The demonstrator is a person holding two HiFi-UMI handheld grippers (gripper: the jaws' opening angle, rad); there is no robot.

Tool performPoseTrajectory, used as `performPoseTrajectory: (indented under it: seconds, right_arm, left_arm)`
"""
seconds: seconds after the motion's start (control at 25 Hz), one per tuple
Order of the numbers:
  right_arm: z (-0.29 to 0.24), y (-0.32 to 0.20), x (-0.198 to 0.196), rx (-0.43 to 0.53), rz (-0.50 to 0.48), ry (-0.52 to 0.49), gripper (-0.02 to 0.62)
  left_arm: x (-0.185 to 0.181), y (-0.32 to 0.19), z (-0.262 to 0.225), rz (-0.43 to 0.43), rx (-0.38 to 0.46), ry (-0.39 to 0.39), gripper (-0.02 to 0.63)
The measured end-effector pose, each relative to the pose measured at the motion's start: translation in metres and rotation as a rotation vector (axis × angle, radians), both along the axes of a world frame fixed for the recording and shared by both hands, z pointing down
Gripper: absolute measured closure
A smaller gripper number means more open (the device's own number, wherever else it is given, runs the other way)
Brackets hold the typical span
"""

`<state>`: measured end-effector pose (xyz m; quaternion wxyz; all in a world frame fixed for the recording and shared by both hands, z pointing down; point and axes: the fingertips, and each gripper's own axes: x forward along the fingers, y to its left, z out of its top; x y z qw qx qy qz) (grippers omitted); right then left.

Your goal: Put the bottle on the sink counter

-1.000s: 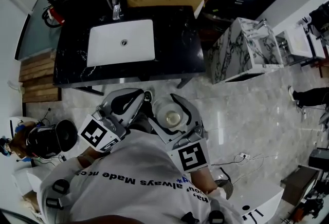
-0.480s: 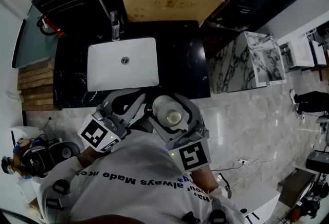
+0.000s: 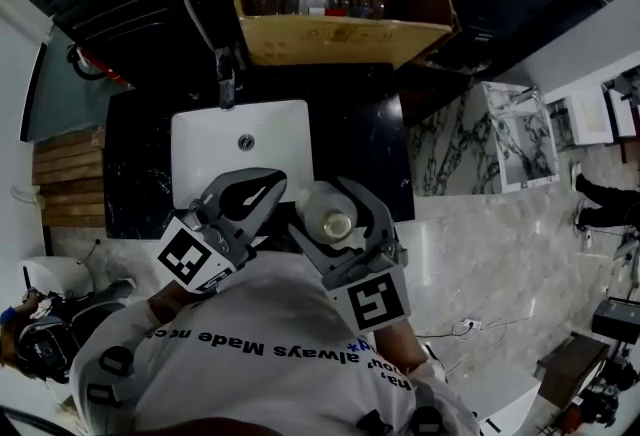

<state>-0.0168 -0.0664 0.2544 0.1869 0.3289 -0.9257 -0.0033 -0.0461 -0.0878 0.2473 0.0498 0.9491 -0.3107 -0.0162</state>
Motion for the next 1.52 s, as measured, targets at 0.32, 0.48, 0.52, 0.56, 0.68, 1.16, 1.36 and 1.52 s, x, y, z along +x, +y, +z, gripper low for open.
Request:
performPoseTrajectory:
  seconds: [0.32, 0.48, 0.52, 0.56, 0.68, 1.16, 1.36, 1.52]
  right_arm:
    - [0.01, -0.03, -0.001, -0.023, -0.016, 0.017, 0.259]
    - [0.011, -0.04, 0.006, -0.025, -0.032, 0.02, 0.259]
    - [0.012, -0.042, 0.009, -0.028, -0.038, 0.021, 0.259]
    - [0.012, -0.044, 0.012, -0.032, -0.044, 0.021, 0.259]
    - [0.014, -0.053, 0.022, -0.038, -0.064, 0.02, 0.259]
    - [0.043, -0.098, 0.07, -0.061, -0.085, 0.032, 0.259]
    - [0.071, -0.119, 0.078, -0.082, -0.057, 0.032, 0.259]
    - [0.097, -0.136, 0.083, -0.094, -0.024, 0.045, 0.259]
  left_arm:
    - [-0.001, -0.03, 0.01, -0.003, -0.023, -0.001, 0.603]
    - [0.008, -0.038, 0.011, -0.016, -0.025, -0.002, 0.603]
    - [0.011, -0.04, 0.01, -0.022, -0.03, -0.002, 0.603]
    - [0.015, -0.042, 0.009, -0.028, -0.033, -0.003, 0.603]
    - [0.024, -0.05, 0.01, -0.05, -0.037, -0.01, 0.603]
    - [0.061, -0.09, 0.039, -0.118, -0.078, -0.028, 0.603]
    - [0.068, -0.109, 0.063, -0.12, -0.1, -0.043, 0.603]
    - [0.068, -0.124, 0.086, -0.116, -0.112, -0.06, 0.603]
